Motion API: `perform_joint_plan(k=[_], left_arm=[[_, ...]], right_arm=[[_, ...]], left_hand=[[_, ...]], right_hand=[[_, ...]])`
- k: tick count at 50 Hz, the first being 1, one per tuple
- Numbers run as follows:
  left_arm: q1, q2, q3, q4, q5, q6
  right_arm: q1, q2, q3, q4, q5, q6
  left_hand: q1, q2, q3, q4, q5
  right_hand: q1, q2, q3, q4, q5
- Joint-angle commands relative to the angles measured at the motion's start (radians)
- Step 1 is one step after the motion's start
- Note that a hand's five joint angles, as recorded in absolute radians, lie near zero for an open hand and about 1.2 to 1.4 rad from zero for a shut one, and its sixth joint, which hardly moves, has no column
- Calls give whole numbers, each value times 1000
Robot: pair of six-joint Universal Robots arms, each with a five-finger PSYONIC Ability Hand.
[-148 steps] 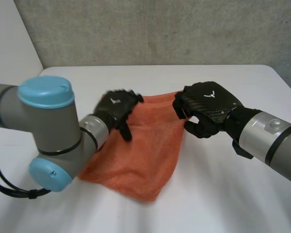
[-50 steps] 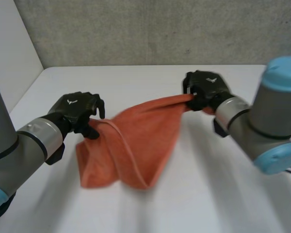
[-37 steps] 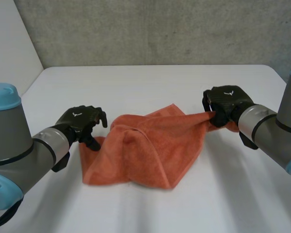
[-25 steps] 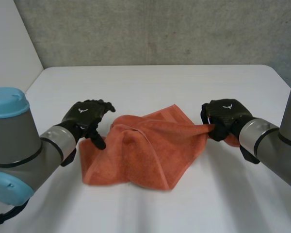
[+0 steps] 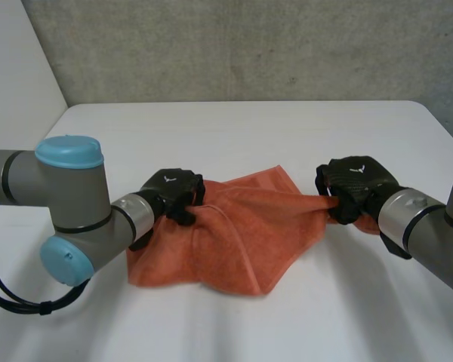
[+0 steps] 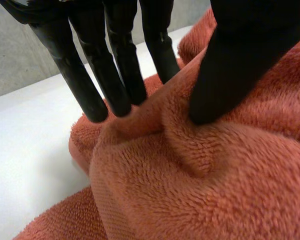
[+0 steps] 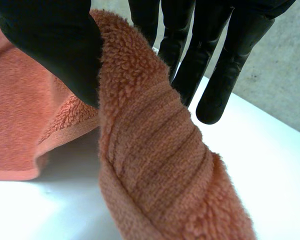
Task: Fold the laundry
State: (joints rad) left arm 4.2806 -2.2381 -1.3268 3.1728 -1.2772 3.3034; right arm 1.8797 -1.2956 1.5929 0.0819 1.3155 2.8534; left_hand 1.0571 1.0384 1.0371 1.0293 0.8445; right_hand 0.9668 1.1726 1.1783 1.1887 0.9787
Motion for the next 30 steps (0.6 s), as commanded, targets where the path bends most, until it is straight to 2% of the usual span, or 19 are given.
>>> perform_joint_plan(k=[1,4,8,10,13,15,21,24,30], left_arm=[[1,11,34,29,-16,53],[2,51,98,116,-66,65],[11,127,190,268,-169,64],[19,175,224,373,-229,68],[28,238,229,507,-277,70],[41,265,218,550,-283,70],[111,322,68,572,-281,65],[116,322,0,570,-280,65],[116,299,-199,570,-269,67]], right_arm=[[10,96,-172,1,17,-31],[10,140,-295,-2,27,-34],[12,190,-543,-59,100,-8],[13,197,-648,-166,180,33],[7,188,-659,-349,263,87],[4,174,-651,-421,281,99],[2,90,-506,-415,245,110],[-1,90,-444,-393,212,101],[2,104,-321,-239,136,72]], left_hand=[[339,358,359,367,377],[339,358,359,367,377],[339,358,359,367,377],[339,358,359,367,377],[339,358,359,367,377],[339,358,359,367,377],[339,358,359,367,377],[339,358,359,367,377],[339,358,359,367,377]], right_hand=[[430,224,218,208,243],[430,224,218,208,243],[430,224,218,208,243],[430,224,218,208,243],[430,224,218,208,243],[430,224,218,208,243],[430,224,218,208,243],[430,224,218,208,243],[430,224,218,208,243]])
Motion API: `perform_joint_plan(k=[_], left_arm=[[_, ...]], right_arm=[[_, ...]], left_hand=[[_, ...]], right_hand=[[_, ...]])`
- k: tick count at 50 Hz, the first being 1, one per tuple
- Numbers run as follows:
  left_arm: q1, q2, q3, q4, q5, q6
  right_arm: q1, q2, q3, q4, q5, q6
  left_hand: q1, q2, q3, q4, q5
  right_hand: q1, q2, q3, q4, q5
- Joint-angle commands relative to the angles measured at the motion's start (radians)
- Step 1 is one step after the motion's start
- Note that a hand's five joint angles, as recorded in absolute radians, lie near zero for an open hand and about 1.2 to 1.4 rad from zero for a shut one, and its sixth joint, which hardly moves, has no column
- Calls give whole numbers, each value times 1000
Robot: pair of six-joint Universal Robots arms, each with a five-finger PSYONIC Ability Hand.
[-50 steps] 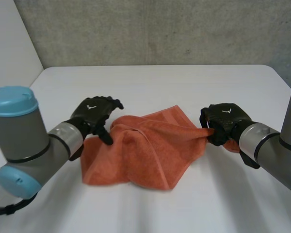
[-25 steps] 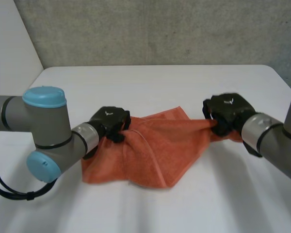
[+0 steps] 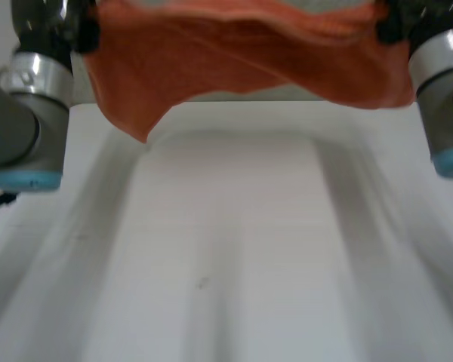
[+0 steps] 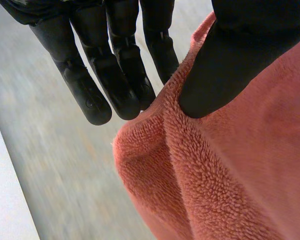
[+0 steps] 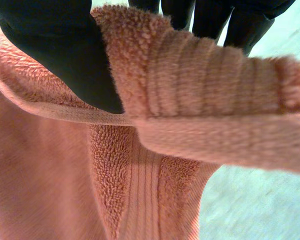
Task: Fold the laundry
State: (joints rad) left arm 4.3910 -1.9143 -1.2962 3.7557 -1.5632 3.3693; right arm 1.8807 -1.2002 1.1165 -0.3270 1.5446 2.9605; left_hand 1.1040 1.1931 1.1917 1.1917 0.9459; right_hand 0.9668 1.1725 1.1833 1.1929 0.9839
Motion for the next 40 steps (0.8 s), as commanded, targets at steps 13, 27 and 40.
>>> perform_joint_plan(k=[13,27,40], left_arm=[[2,-112,-492,-148,23,73],[-4,109,-535,-361,26,97],[8,-17,-365,-398,107,185]], right_arm=[[-5,232,213,548,-98,-233],[-3,168,342,438,-106,-229],[-3,165,388,402,-107,-229]], left_hand=[[292,203,205,205,276],[-632,-721,-720,-720,-649],[-600,-689,-688,-688,-616]], right_hand=[[430,224,213,203,238],[430,224,213,203,238],[430,224,213,203,238]])
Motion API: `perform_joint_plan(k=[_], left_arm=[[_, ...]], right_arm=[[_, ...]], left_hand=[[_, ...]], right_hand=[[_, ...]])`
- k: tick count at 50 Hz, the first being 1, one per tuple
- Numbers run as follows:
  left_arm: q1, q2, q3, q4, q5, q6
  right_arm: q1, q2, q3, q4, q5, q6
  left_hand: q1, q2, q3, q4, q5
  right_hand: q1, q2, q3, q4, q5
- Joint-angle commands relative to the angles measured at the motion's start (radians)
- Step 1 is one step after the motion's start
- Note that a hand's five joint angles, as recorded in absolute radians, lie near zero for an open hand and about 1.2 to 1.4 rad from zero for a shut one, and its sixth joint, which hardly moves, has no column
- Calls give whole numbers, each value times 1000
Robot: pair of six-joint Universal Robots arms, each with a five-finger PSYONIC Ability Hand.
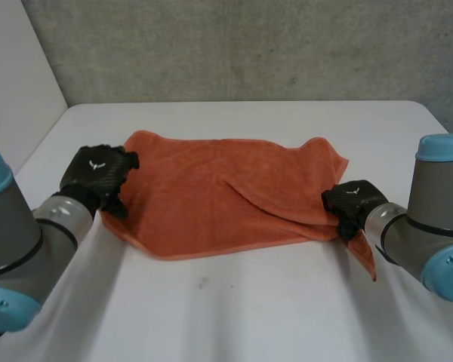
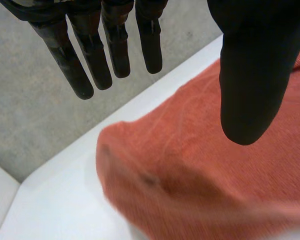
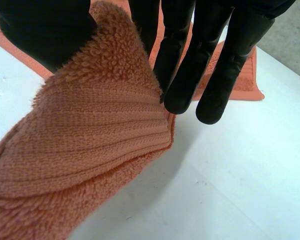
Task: Fold the laundry
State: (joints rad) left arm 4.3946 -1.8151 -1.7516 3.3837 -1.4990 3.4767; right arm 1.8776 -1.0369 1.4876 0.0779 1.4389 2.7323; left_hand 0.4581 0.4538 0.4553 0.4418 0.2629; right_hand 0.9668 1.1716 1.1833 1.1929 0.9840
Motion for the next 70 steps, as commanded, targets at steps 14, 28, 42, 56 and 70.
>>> perform_joint_plan(k=[14,28,42,56,70], left_arm=[[71,-173,146,-196,42,340],[181,-36,-91,-195,148,340],[220,-101,-171,-34,166,335],[221,-165,-137,37,186,280],[223,-211,-112,39,224,277]], right_arm=[[-2,5,30,-13,-2,0],[-2,11,30,-15,-5,-2],[0,15,39,-17,-5,-6],[3,15,57,-40,-5,-13],[3,15,59,-40,-6,-13]], left_hand=[[61,65,64,77,81],[181,185,184,197,202],[187,191,190,203,208],[325,329,328,341,345],[354,359,357,371,375]], right_hand=[[430,225,213,203,238],[430,225,213,203,238],[430,225,213,203,238],[430,225,213,203,238],[430,225,213,203,238]])
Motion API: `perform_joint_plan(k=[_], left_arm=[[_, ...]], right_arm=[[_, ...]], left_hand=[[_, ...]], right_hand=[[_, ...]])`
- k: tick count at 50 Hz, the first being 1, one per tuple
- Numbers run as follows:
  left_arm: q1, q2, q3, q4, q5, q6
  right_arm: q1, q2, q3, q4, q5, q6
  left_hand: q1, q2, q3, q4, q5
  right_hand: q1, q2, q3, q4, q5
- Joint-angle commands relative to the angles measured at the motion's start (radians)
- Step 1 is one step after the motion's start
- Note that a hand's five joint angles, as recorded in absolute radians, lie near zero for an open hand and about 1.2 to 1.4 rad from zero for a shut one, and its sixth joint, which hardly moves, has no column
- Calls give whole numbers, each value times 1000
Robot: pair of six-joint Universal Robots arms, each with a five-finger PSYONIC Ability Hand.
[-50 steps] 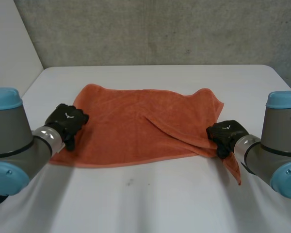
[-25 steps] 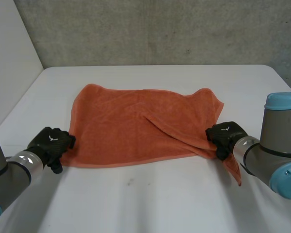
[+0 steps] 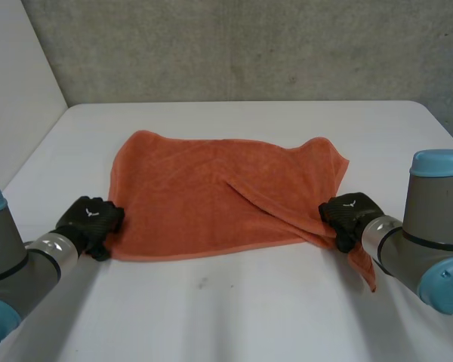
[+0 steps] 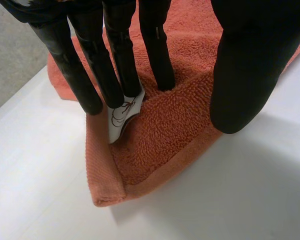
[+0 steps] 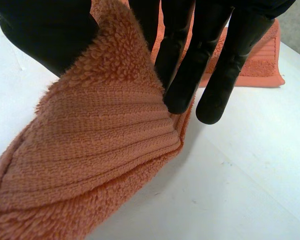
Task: Fold the laundry
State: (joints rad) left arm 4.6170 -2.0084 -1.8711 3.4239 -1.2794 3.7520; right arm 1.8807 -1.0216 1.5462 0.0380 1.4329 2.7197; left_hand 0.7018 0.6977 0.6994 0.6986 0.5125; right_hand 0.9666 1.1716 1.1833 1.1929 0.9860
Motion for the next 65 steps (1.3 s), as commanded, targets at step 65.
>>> perform_joint_plan(k=[65], left_arm=[[71,139,-7,70,-14,-123]], right_arm=[[-331,-416,511,-81,-319,9]], left_hand=[[694,699,697,698,709]], right_hand=[[-333,-538,-549,-559,-527]])
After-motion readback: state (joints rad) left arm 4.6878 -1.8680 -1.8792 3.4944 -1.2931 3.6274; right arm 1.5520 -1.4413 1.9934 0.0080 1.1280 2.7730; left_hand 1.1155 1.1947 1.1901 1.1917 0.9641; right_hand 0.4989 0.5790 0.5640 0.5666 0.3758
